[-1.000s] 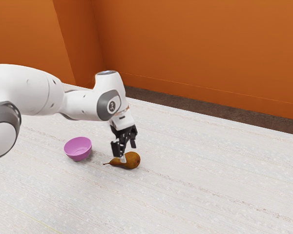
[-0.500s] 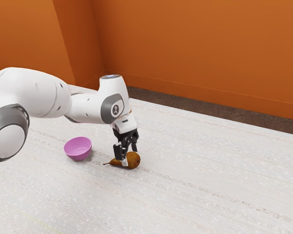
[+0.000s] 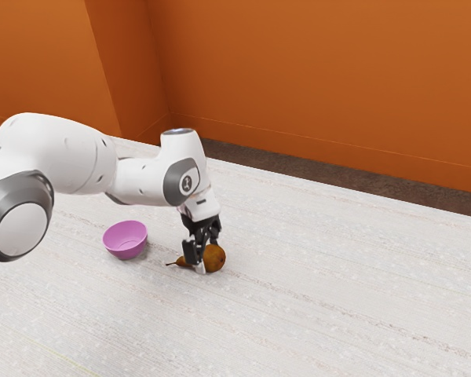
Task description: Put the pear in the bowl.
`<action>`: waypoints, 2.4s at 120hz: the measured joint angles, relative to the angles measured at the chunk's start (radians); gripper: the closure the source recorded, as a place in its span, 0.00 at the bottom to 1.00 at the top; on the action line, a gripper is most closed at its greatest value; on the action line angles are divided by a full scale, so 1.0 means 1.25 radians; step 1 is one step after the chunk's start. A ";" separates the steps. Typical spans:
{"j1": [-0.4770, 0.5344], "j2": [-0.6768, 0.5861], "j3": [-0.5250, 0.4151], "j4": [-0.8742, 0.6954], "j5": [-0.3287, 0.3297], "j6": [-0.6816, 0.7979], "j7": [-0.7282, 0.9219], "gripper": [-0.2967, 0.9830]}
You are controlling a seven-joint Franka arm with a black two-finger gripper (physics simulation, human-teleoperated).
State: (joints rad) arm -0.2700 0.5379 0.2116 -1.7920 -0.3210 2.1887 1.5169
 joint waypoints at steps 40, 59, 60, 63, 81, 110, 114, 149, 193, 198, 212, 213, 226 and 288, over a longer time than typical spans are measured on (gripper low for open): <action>0.000 -0.005 0.000 0.001 0.000 0.001 -0.010 0.45; 0.000 -0.026 0.004 0.008 0.003 -0.001 -0.013 0.48; 0.000 -0.027 0.005 0.009 0.003 -0.001 -0.013 0.49; 0.000 -0.032 0.008 0.010 0.004 -0.002 -0.013 0.49; -0.001 -0.054 0.047 0.050 0.018 -0.022 -0.016 0.54; 0.000 -0.066 0.183 0.139 0.067 -0.101 -0.017 0.56; 0.000 -0.064 0.197 0.141 0.082 -0.112 -0.018 0.56; -0.001 -0.006 0.222 0.207 0.276 -0.229 -0.066 0.56; 0.001 0.035 0.224 0.201 0.351 -0.156 -0.132 0.57; 0.001 0.037 0.224 0.199 0.354 -0.150 -0.138 0.57; 0.008 0.048 0.225 0.180 0.355 -0.130 -0.152 0.55; 0.009 0.048 0.225 0.179 0.355 -0.128 -0.152 0.56; 0.014 0.060 0.225 0.174 0.354 -0.115 -0.163 0.57; 0.010 0.006 0.215 0.054 0.358 -0.111 -0.198 0.49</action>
State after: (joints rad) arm -0.2578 0.5456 0.4810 -1.7241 0.1264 2.0501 1.2697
